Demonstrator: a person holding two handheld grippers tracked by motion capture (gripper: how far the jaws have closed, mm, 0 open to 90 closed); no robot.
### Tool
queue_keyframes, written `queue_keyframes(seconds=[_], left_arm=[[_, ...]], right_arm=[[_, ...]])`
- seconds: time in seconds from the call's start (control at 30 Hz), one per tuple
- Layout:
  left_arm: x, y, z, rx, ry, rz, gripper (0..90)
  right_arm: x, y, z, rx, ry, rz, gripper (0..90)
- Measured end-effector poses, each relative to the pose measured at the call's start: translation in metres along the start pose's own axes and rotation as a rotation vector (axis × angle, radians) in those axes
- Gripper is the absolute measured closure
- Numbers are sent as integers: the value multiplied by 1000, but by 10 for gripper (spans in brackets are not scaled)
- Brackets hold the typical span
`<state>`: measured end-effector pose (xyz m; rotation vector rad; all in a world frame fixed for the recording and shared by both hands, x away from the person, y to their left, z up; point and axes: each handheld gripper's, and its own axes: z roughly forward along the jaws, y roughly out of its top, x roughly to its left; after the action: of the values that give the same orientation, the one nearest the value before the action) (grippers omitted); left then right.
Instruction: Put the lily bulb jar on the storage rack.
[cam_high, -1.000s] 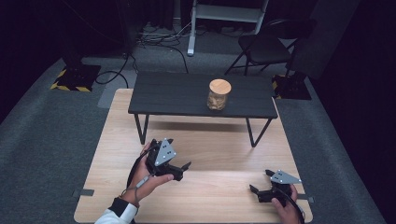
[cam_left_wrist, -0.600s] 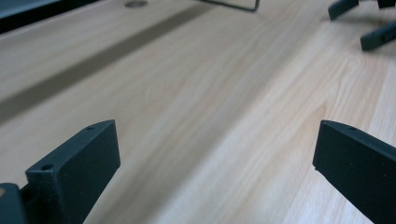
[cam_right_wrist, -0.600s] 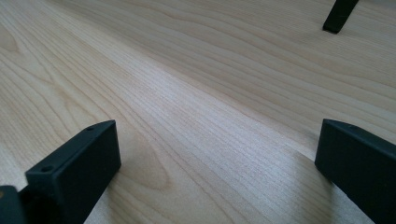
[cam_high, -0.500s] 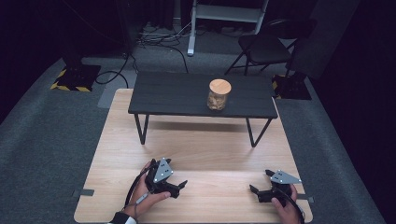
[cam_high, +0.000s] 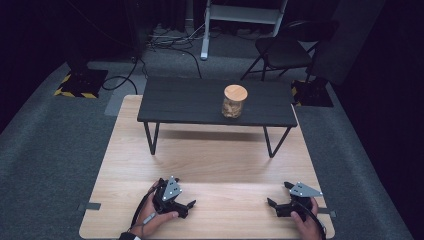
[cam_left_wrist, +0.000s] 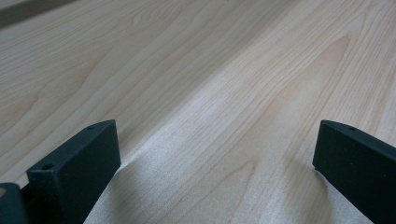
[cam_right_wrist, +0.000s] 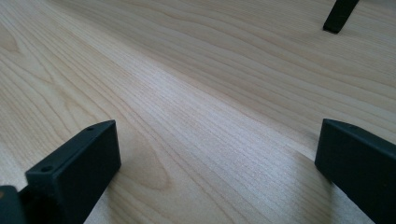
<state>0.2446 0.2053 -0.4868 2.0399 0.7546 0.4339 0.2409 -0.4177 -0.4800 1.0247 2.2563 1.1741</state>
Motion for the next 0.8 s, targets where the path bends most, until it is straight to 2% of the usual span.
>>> queue_keyframes(seconds=[0.17,0.8], left_arm=[[3,1,2,11,-16,-5,5],[3,1,2,13,-15,-6,5]], right_arm=[[0,0,0,0,2,-1,0],[0,0,0,0,3,-2,0]])
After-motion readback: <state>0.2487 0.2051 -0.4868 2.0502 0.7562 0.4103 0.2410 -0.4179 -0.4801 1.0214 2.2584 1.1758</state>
